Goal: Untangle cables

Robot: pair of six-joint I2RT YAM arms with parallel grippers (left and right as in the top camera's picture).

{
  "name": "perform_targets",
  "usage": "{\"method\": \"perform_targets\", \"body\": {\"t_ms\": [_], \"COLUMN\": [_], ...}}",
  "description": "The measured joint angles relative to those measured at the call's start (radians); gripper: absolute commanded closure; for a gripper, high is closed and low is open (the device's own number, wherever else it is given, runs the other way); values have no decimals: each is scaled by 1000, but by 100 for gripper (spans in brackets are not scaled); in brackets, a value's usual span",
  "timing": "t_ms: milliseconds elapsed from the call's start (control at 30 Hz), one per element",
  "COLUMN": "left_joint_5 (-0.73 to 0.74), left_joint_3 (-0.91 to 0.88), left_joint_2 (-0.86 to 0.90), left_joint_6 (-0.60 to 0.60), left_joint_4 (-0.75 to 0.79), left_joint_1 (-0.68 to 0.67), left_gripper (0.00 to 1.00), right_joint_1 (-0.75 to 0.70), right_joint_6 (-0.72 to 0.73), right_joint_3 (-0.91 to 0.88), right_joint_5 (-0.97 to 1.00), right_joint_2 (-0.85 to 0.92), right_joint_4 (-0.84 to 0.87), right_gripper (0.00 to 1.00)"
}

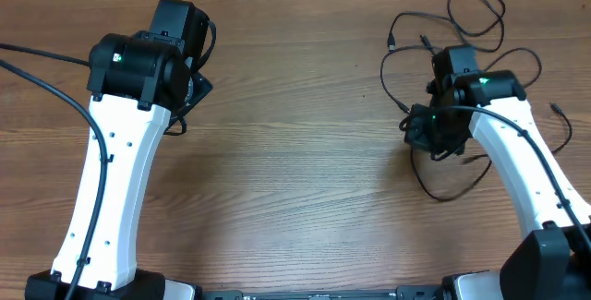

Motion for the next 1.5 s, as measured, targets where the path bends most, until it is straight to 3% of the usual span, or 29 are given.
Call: {"method": "perform_targets", "body": {"t_ms": [233, 267, 300, 333, 533, 767, 800, 833, 900, 933, 967, 1067, 1267, 1500], "left_joint_5": [0, 0, 0, 0, 3, 3, 3, 3, 3, 3, 3, 3, 3, 3], "left_joint_3": [0, 0, 0, 0, 0, 0, 0, 0, 0, 0, 0, 0, 0, 0], "left_joint_2": [0, 0, 0, 0, 0, 0, 0, 0, 0, 0, 0, 0, 0, 0], "left_joint_6": [0, 0, 0, 0, 0, 0, 0, 0, 0, 0, 0, 0, 0, 0], "left_joint_4": [0, 0, 0, 0, 0, 0, 0, 0, 0, 0, 0, 0, -1, 0], "left_joint_1": [0, 0, 0, 0, 0, 0, 0, 0, 0, 0, 0, 0, 0, 0], "left_gripper": [0, 0, 0, 0, 0, 0, 0, 0, 0, 0, 0, 0, 0, 0], "right_joint_1": [0, 0, 0, 0, 0, 0, 0, 0, 0, 0, 0, 0, 0, 0], "right_joint_6": [-32, -38, -49, -49, -85, -81, -81, -76, -77, -78, -77, -73, 8, 128], "right_joint_3": [-68, -68, -68, -68, -68, -68, -68, -68, -69, -69, -69, -69, -69, -69], "right_joint_5": [-3, -7, -16, -23, -60, -72, -73, -74, -81, -87, -99, -153, -205, -202], "right_joint_2": [0, 0, 0, 0, 0, 0, 0, 0, 0, 0, 0, 0, 0, 15], "right_joint_4": [16, 14, 15, 17, -2, -53, -55, -54, -47, -33, -10, 89, 283, 396], "right_gripper": [94, 89, 78, 76, 96, 96, 89, 75, 41, 31, 28, 21, 20, 21]}}
